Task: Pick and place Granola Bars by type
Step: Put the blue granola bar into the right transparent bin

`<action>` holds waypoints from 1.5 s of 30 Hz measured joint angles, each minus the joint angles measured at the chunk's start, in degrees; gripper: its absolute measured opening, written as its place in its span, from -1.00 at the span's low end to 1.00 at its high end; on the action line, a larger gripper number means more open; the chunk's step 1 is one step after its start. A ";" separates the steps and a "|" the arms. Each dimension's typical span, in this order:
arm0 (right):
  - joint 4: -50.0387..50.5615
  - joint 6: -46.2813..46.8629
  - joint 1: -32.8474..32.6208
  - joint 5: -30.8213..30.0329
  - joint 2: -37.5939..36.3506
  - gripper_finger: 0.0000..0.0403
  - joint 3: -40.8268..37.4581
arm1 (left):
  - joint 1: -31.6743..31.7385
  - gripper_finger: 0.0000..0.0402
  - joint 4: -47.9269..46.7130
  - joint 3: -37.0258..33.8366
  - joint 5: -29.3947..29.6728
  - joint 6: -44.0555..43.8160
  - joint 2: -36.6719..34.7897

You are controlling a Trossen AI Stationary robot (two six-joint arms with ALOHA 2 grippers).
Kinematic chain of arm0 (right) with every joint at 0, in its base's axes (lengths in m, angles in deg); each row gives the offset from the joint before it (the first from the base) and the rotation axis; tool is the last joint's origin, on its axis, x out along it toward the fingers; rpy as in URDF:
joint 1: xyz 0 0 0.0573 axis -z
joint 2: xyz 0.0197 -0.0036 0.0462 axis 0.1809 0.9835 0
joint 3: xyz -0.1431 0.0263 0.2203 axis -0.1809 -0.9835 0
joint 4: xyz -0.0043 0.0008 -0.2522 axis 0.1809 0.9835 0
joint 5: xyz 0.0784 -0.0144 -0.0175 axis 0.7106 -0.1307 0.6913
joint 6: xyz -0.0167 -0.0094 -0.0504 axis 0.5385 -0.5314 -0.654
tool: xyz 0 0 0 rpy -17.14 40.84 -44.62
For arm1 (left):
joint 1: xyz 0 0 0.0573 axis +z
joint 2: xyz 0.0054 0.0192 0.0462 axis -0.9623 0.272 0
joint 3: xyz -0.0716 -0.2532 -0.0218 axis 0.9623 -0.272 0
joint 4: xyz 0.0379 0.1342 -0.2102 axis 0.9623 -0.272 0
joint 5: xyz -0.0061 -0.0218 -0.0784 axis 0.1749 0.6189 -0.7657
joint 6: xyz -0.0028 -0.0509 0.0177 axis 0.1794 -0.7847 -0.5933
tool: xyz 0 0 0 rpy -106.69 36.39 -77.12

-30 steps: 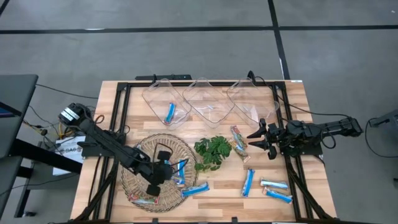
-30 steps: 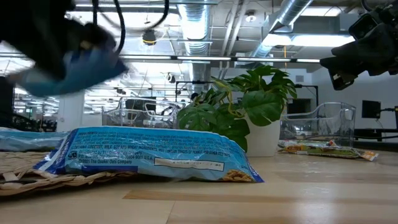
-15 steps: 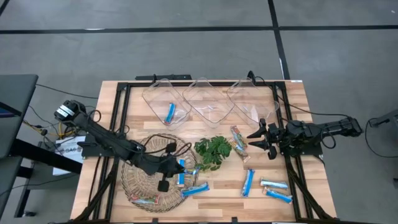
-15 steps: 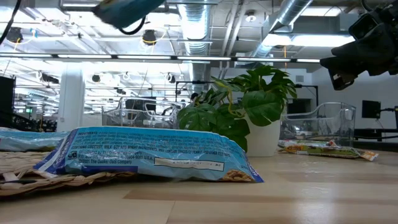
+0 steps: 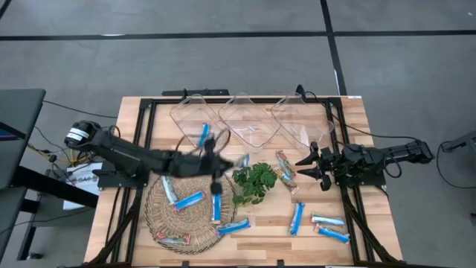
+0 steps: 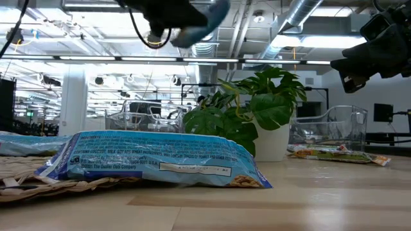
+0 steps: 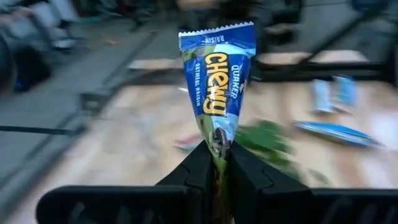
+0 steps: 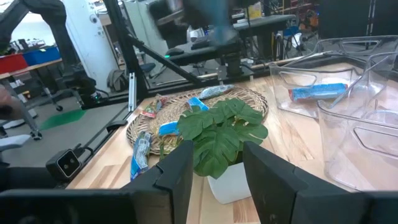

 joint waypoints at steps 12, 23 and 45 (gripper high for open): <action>0.01 0.00 0.01 0.00 0.01 -0.33 -0.01 | 23.78 -0.84 6.30 0.00 -13.04 4.94 0.02; -0.01 -0.01 0.00 0.00 0.00 -0.34 -0.01 | 27.92 -0.84 10.13 0.00 -16.27 8.67 0.58; -0.01 -0.01 0.02 0.00 0.01 -0.34 0.00 | 29.44 -0.84 6.99 25.78 -27.91 17.15 23.80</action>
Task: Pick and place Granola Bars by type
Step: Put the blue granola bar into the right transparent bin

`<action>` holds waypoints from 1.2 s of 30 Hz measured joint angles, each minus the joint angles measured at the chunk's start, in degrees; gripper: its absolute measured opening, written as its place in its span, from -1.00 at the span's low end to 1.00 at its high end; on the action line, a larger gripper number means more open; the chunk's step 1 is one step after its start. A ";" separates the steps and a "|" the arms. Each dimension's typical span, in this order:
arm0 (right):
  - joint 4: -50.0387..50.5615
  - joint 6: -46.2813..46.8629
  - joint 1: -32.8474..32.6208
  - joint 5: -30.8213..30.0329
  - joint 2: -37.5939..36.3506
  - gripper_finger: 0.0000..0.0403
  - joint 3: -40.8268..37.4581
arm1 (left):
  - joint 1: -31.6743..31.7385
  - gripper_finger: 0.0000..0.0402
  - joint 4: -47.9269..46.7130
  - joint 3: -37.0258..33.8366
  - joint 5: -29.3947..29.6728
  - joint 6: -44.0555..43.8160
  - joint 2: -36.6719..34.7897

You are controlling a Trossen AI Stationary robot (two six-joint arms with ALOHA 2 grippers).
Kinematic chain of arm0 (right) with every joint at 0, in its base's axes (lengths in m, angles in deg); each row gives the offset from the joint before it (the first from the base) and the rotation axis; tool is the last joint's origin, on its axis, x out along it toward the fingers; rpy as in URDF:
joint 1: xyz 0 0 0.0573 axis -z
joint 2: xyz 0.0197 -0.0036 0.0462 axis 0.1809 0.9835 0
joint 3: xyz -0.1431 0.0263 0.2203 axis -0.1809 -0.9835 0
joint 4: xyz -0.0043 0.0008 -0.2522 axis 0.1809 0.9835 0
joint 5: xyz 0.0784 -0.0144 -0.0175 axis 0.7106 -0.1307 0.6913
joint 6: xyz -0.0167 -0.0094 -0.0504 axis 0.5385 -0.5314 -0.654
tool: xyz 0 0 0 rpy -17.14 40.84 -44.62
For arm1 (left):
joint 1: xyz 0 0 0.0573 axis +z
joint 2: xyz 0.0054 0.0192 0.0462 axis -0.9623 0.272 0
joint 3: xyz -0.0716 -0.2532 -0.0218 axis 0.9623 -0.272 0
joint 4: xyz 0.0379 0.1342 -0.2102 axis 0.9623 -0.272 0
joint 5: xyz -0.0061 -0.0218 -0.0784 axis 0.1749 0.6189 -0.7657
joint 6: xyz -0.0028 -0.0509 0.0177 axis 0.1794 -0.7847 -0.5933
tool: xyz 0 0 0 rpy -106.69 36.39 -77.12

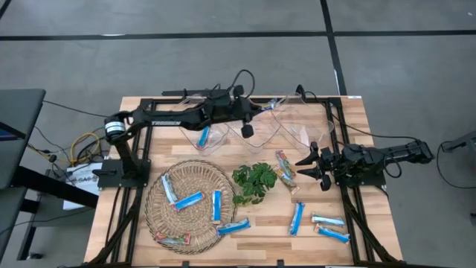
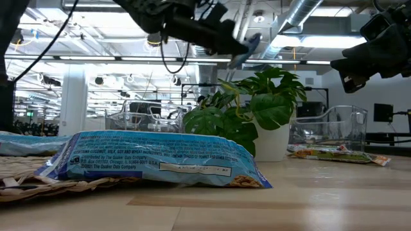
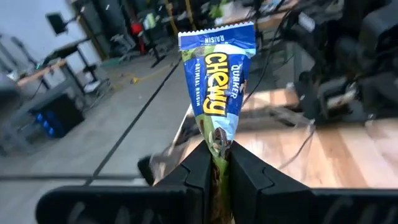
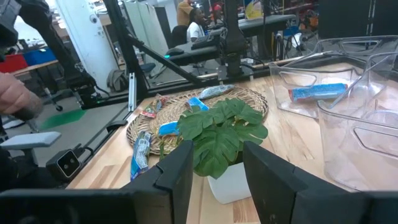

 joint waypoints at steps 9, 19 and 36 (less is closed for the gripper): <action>0.01 0.01 0.00 0.00 0.00 -0.34 0.01 | -1.19 -0.84 -2.71 9.00 -4.18 7.29 7.49; -0.01 0.01 -0.02 0.00 -0.02 -0.34 0.01 | -2.44 -0.84 -8.42 17.85 -4.33 16.07 14.73; 0.00 0.01 -0.01 0.00 -0.01 -0.33 0.00 | -2.77 -0.84 -13.82 23.47 -3.23 21.92 18.45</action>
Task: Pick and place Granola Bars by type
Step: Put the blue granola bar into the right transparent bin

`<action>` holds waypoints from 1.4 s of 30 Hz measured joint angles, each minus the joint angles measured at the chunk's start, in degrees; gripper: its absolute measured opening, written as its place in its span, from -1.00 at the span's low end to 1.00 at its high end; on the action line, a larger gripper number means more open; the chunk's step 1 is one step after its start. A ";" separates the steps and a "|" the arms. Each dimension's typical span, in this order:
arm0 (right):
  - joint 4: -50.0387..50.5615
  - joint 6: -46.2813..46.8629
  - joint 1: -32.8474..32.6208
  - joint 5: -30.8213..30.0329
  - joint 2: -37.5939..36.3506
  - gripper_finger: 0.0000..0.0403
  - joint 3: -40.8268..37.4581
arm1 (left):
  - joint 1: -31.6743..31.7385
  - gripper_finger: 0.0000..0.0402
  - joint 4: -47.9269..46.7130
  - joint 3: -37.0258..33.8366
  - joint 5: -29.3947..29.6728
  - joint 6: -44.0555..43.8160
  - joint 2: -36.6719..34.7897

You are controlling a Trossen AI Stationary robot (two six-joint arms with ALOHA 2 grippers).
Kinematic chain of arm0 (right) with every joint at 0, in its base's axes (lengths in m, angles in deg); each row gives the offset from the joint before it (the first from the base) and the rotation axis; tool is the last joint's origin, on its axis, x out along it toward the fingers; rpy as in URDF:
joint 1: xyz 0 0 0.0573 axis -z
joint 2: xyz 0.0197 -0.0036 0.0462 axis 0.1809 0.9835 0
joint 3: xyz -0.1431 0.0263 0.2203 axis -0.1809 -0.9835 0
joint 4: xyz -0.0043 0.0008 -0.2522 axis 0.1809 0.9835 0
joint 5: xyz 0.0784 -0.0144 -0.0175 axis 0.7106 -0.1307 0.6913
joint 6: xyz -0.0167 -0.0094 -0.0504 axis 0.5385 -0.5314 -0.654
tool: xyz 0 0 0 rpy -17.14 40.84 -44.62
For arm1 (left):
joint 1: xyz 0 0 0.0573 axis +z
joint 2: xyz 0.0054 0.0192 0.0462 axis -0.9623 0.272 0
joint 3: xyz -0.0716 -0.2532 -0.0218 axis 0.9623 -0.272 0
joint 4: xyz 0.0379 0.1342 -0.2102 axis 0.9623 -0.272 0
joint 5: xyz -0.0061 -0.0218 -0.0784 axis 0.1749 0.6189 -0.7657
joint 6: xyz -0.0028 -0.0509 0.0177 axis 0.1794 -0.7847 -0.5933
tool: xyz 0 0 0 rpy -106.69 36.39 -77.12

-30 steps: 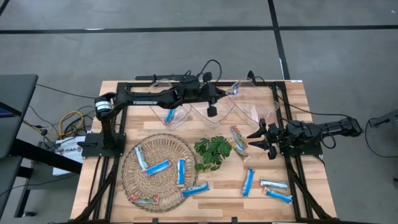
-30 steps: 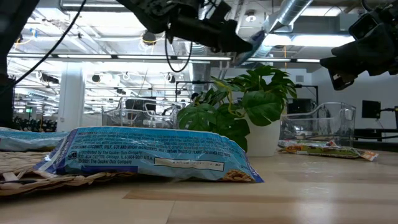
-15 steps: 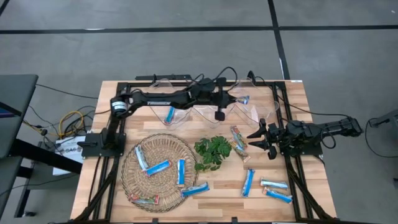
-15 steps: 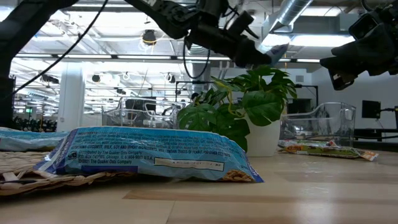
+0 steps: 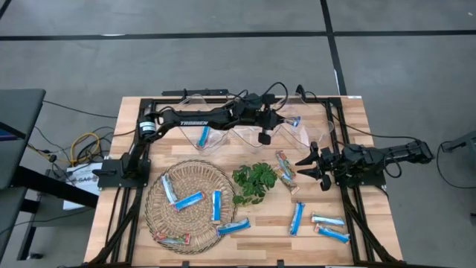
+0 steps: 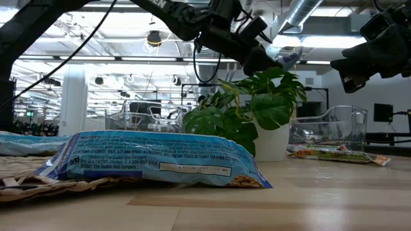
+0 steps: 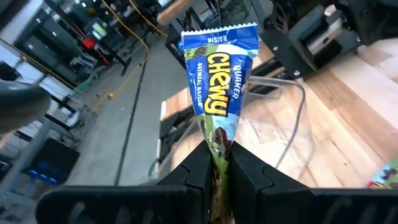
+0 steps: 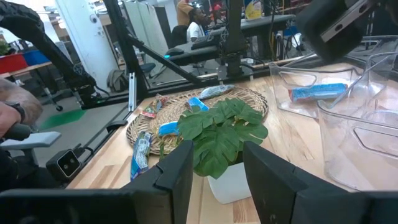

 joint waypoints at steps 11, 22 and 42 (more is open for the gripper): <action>-0.01 0.00 -0.02 0.00 0.01 -0.34 -0.02 | 1.15 -0.84 -9.75 0.00 2.98 -4.71 0.00; 0.01 0.00 -0.02 0.00 -0.01 -0.34 -0.02 | 1.33 -0.84 -12.85 -0.05 -0.61 -18.32 -1.87; 0.01 -17.04 -0.08 0.00 0.01 -0.34 0.01 | -0.68 -0.84 -10.58 -0.04 -12.07 -34.61 -4.92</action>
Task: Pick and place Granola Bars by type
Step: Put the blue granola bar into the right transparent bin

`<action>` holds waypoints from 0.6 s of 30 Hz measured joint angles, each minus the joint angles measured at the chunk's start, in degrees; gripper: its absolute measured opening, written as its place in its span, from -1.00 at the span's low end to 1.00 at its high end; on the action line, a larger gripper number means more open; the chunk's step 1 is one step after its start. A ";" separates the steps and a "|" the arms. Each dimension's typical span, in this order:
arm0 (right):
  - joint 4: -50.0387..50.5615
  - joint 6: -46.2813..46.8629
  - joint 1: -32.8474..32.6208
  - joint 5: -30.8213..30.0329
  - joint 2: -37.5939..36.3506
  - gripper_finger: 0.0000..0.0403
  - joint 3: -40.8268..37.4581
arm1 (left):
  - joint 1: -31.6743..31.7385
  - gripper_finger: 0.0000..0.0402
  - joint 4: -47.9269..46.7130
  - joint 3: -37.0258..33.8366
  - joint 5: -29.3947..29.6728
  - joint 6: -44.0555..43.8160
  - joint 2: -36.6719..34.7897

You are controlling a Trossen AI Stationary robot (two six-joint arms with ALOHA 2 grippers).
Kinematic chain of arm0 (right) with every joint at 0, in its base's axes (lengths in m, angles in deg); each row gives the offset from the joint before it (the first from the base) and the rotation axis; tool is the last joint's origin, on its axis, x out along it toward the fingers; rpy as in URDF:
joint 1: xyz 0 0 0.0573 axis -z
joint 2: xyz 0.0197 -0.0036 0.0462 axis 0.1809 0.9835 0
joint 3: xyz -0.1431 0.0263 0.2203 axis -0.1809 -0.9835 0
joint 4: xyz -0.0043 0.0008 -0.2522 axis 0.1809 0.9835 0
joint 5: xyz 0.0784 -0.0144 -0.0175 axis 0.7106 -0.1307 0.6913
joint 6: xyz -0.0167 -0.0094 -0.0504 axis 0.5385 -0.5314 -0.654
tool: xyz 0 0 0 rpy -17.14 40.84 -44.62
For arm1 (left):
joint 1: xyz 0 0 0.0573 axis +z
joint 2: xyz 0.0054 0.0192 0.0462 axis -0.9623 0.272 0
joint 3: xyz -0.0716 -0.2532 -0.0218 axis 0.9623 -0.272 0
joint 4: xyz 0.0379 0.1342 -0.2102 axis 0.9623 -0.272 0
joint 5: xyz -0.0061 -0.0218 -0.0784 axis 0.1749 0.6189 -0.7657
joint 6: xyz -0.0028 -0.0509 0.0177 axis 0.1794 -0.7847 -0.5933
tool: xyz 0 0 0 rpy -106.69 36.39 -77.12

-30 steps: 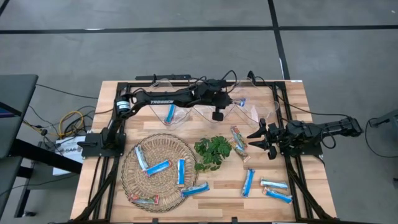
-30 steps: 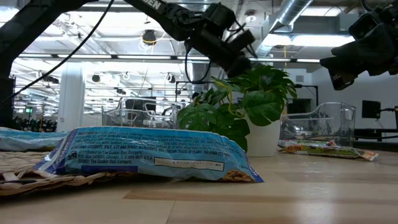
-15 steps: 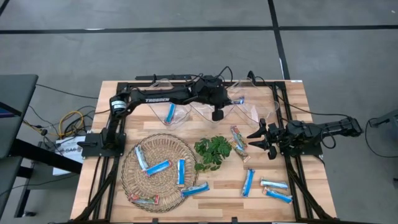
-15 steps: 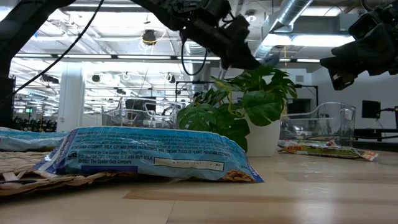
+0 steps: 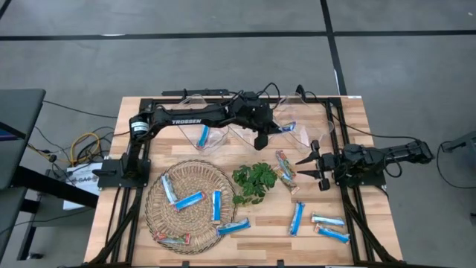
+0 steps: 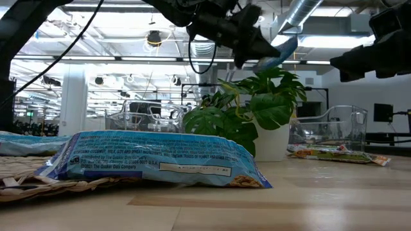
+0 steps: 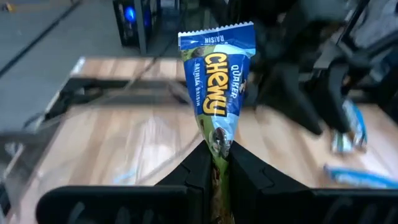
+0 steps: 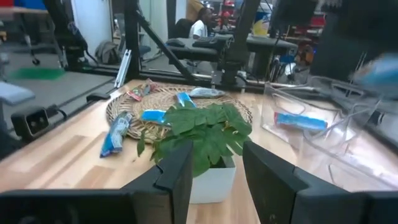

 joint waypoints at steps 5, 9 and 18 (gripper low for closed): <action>-1.95 9.90 0.00 -0.13 0.02 -0.33 0.00 | -1.18 -0.84 4.19 0.00 0.04 -3.90 0.00; -9.30 22.03 0.11 -0.36 -0.04 -0.34 0.00 | -1.81 -0.84 5.68 0.00 1.37 -5.76 0.00; -18.53 33.31 0.00 -0.13 -0.08 -0.34 0.00 | -3.16 -0.84 5.66 0.00 6.45 -6.28 0.02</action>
